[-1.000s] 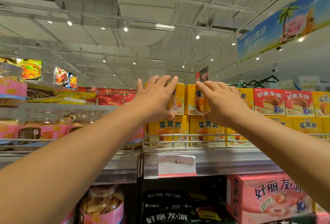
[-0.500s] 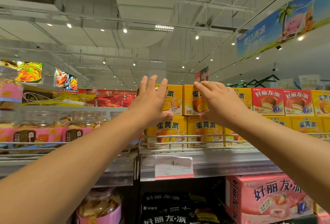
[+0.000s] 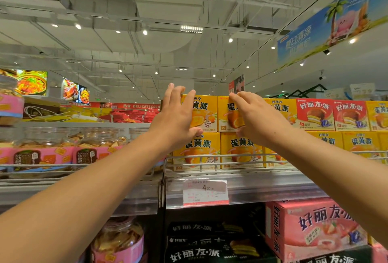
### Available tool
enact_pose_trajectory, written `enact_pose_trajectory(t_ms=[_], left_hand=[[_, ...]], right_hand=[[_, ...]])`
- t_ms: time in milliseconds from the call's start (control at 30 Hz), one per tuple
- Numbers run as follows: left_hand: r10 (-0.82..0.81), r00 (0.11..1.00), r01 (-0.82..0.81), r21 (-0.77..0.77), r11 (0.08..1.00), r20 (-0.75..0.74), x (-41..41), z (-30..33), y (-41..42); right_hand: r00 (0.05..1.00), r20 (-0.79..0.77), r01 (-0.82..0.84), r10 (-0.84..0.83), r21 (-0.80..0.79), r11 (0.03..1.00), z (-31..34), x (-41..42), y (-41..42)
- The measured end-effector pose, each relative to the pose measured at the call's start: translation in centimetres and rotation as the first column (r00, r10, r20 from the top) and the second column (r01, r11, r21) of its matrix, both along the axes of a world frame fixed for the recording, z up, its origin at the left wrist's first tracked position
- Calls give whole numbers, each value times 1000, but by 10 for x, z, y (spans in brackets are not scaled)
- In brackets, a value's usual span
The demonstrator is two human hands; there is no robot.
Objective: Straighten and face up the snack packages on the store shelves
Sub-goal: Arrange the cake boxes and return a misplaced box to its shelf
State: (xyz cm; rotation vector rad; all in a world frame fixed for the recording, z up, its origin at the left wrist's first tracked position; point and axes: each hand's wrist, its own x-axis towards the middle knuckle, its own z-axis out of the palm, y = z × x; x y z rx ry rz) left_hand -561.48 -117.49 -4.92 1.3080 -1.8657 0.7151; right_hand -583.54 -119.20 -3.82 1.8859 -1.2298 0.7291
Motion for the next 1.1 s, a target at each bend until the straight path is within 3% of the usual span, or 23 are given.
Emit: enact_pose_trajectory(t_ms=[333, 467, 567, 667, 733, 833, 967, 1100], left_hand=[[-79, 986, 84, 33, 996, -146, -6, -9, -8], [-24, 986, 30, 32, 999, -166, -8, -13, -3], [36, 997, -49, -200, 979, -69, -14, -34, 15], [-60, 992, 96, -349, 932, 112, -33, -63, 31], [-77, 983, 119, -269, 956, 164, -49, -81, 33], [10, 984, 20, -165, 986, 178, -61, -97, 30], [47, 982, -6, -218, 976, 184, -65, -106, 26], [67, 984, -38, -169, 985, 168, -68, -104, 29]], right_hand=[[997, 75, -40, 31, 125, 991, -9, -2, -4], [989, 127, -98, 81, 138, 986, -20, -2, 3], [961, 172, -231, 219, 58, 971, -46, -6, 14], [919, 186, -342, 347, -56, 938, -79, -18, 25], [910, 198, -353, 363, -87, 932, -99, -29, 29], [910, 210, -345, 357, -92, 934, -117, -42, 25], [916, 162, -352, 367, -114, 929, -131, -49, 16], [913, 192, -346, 360, -103, 933, -134, -45, 18]])
